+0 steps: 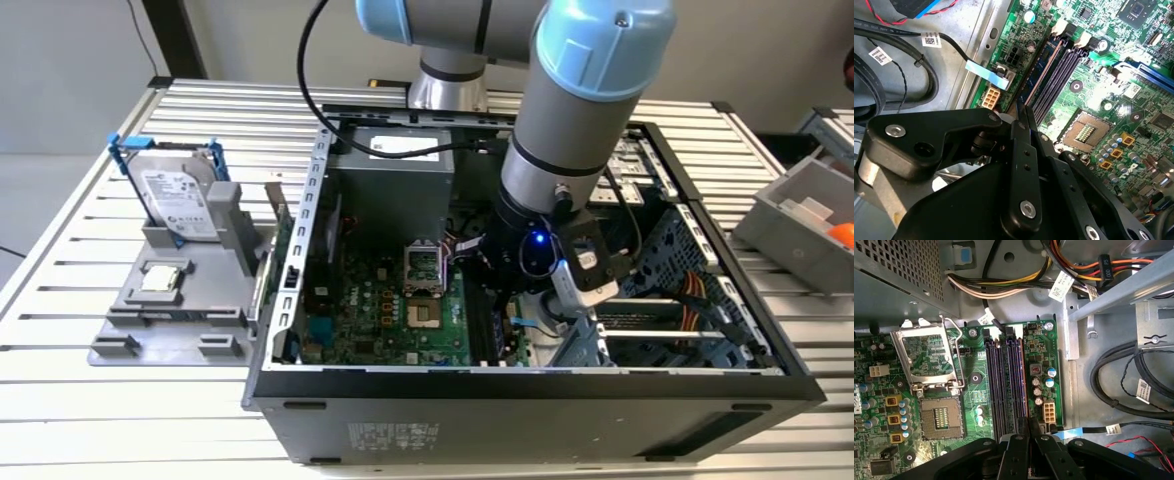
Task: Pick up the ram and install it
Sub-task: 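Insert the ram into the slot, then press down the ram until it locks into place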
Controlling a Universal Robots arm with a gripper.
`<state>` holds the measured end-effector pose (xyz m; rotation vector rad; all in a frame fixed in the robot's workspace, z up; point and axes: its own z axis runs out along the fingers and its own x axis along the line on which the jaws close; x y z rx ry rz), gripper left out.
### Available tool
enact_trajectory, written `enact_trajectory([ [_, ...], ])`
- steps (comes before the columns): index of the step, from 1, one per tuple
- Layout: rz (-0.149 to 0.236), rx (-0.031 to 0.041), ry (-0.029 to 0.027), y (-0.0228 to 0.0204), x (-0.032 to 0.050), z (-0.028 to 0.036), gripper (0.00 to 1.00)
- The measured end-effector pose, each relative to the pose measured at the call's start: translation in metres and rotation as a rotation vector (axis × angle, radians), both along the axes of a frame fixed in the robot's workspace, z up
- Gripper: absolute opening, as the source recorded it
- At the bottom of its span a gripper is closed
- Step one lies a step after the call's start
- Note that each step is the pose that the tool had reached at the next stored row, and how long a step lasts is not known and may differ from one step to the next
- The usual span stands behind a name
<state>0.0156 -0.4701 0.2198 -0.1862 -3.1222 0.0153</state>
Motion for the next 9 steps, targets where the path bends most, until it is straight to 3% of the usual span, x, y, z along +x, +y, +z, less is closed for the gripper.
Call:
enact_trajectory([
  [9,0.0,-0.0001,0.0,0.0,0.0,-0.0001,0.0],
])
